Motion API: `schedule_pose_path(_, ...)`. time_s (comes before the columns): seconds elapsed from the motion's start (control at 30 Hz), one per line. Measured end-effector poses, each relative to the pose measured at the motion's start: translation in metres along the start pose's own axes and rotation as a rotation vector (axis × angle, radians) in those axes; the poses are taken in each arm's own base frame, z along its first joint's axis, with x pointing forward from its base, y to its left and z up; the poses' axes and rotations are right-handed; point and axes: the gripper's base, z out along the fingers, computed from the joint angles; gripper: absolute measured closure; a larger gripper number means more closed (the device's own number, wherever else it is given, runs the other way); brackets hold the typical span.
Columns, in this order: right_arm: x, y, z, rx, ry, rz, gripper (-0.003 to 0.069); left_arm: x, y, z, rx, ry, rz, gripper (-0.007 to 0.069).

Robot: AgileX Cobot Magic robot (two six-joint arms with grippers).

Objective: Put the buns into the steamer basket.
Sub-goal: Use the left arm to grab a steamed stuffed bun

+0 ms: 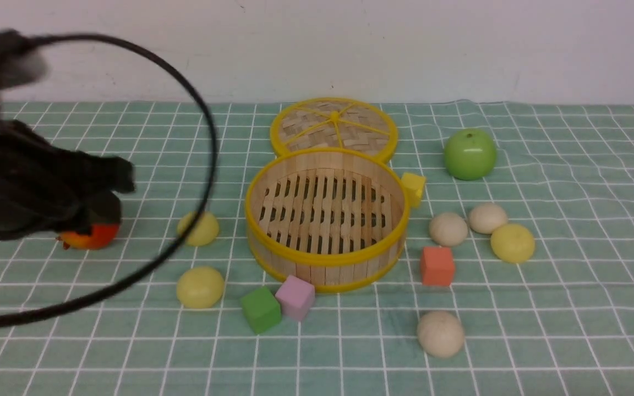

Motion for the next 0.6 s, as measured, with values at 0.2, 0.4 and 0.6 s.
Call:
schedule_pose_path(0.2, 0.0, 0.0, 0.0, 0.0, 0.0, 0.0, 0.0419, -0.019, -0.008, 0.061, -0.088, 0.222, 0.023, 0.0386)
schedule_pose_path(0.4, 0.0, 0.0, 0.0, 0.0, 0.0, 0.0, 0.0419, -0.039, -0.016, 0.118, -0.111, 0.299, 0.057, 0.0386)
schedule_pose_path(0.6, 0.0, 0.0, 0.0, 0.0, 0.0, 0.0, 0.0419, -0.038, -0.015, 0.164, -0.125, 0.405, 0.162, 0.0386)
